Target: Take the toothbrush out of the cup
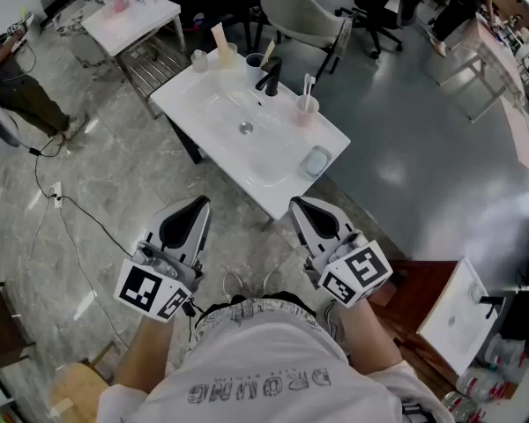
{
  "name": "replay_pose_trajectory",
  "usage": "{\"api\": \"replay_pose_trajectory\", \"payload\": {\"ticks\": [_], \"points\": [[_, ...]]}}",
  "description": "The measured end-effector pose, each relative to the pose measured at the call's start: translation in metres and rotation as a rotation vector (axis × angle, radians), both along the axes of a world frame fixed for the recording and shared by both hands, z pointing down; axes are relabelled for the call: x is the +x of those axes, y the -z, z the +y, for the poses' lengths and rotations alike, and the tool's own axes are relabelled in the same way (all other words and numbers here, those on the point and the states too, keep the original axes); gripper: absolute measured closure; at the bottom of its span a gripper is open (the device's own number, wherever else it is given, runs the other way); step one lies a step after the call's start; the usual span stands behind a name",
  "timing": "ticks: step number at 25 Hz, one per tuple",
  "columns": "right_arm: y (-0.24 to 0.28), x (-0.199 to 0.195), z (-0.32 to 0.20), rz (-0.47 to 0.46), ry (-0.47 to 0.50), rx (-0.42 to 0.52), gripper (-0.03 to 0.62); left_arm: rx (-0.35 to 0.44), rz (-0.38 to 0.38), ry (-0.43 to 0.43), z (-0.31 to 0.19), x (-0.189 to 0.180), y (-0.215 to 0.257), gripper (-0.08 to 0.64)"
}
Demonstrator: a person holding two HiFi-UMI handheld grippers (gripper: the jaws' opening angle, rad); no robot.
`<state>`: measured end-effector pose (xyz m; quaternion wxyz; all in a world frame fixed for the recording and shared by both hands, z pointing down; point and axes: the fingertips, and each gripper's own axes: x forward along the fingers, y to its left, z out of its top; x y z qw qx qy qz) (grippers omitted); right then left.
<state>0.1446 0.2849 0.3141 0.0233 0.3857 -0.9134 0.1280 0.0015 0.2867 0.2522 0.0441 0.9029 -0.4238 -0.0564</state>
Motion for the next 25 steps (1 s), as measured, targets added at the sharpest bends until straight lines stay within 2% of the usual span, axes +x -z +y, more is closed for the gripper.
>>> {"api": "replay_pose_trajectory", "payload": {"ticks": [12,25], "points": [[0.002,-0.014,0.003,0.039,0.04,0.03,0.586,-0.003,-0.005,0.007,-0.001,-0.002,-0.004,0.529],[0.002,-0.008,0.002,0.036,0.023,0.023,0.586,-0.011,-0.02,-0.013,0.0,0.008,-0.006,0.529]]}}
